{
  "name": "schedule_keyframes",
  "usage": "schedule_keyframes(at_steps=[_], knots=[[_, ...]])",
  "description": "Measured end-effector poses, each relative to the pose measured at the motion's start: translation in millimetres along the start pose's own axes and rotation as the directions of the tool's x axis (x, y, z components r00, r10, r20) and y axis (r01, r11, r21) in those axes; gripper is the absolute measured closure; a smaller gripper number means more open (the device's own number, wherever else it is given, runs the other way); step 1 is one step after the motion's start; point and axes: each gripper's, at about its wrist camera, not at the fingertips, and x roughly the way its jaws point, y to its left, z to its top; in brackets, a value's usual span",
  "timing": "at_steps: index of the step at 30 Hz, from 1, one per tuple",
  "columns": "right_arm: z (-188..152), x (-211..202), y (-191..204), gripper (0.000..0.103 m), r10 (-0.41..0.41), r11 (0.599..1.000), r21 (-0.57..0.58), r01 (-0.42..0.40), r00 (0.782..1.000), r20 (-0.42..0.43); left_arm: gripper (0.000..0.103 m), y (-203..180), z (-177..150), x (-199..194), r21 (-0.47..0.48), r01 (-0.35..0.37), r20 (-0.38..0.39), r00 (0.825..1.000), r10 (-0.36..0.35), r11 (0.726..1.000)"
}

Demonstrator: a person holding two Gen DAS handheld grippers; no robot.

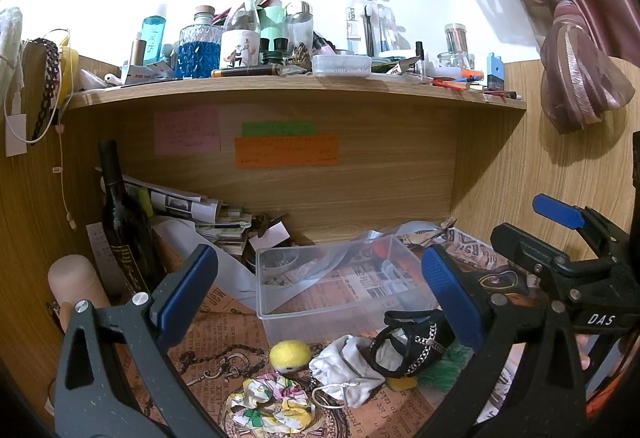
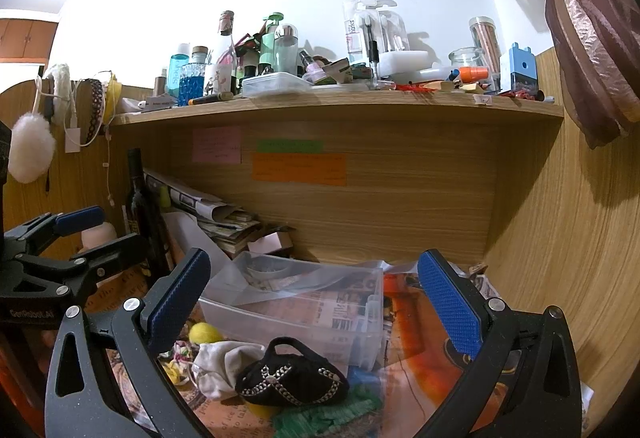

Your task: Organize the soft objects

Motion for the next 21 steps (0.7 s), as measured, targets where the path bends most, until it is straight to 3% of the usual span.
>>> schedule_keyframes(at_steps=[21], knots=[[0.0, 0.0, 0.9, 0.000, 0.002, 1.000, 0.003, -0.002, 1.000, 0.003, 0.000, -0.2, 0.6, 0.4, -0.001, 0.000, 0.000, 1.000, 0.000, 1.000]])
